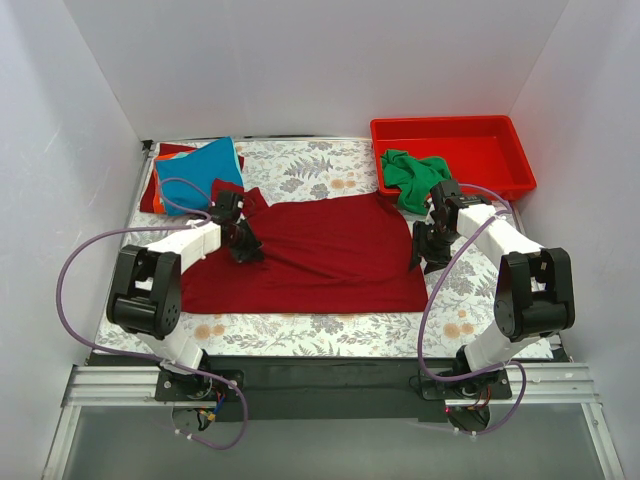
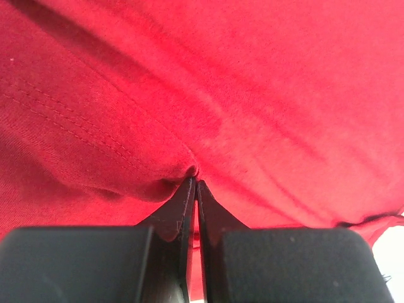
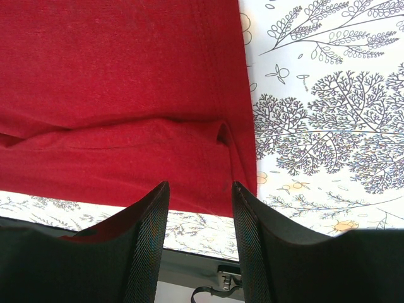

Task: Fold and stack the t-shirts
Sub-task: Fold the tshirt

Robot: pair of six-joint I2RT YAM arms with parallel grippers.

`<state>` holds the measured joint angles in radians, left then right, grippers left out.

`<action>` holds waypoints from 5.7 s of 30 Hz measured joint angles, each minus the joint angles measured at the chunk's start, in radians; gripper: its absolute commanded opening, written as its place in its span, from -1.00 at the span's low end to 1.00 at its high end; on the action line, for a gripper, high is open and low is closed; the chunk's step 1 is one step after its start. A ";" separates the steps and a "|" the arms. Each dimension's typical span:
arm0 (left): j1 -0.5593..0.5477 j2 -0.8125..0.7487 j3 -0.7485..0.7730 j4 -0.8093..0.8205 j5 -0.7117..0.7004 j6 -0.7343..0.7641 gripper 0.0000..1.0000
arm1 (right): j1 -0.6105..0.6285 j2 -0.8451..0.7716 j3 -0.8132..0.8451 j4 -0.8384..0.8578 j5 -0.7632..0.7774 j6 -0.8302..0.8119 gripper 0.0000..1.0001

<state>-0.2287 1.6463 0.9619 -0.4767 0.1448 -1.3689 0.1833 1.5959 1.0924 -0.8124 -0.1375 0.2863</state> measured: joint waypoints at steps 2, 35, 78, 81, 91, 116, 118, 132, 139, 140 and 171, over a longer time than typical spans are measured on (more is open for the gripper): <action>-0.003 0.009 0.011 0.003 0.000 -0.004 -1.00 | 0.000 0.000 0.000 0.000 0.000 -0.001 0.02; 0.008 -0.101 -0.162 0.126 -0.020 -0.113 0.29 | 0.191 0.109 0.052 0.120 -0.101 -0.032 -0.01; 0.061 -0.527 -0.371 -0.127 -0.137 -0.302 0.31 | 0.230 -0.093 -0.233 0.032 -0.084 0.076 -0.03; 0.061 -0.505 -0.278 -0.140 -0.161 -0.266 0.30 | 0.230 -0.093 -0.132 -0.001 -0.058 0.073 -0.03; 0.061 -0.410 -0.200 -0.071 -0.155 -0.170 0.31 | 0.230 -0.024 -0.026 -0.006 0.017 0.050 -0.03; 0.069 -0.358 -0.188 -0.033 -0.109 -0.089 0.30 | 0.225 -0.045 0.002 0.004 0.164 0.045 -0.03; 0.081 -0.352 -0.095 -0.031 -0.098 -0.072 0.30 | 0.214 -0.047 0.076 0.007 0.197 0.032 -0.03; 0.184 -0.337 0.059 -0.033 -0.016 -0.005 0.29 | 0.109 0.147 0.222 0.205 0.348 -0.064 -0.18; 0.207 -0.394 -0.005 -0.070 -0.009 0.010 0.29 | 0.091 0.219 0.220 0.355 0.338 -0.103 -0.20; 0.208 -0.402 -0.010 -0.077 -0.010 0.011 0.29 | 0.089 0.228 0.220 0.373 0.336 -0.106 -0.20; 0.220 -0.520 -0.040 -0.153 -0.014 0.060 0.29 | 0.060 0.359 0.187 0.592 0.318 -0.107 -0.61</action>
<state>-0.0082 1.1267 0.9222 -0.6300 0.1310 -1.3094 0.2436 1.9549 1.2793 -0.2199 0.1802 0.1795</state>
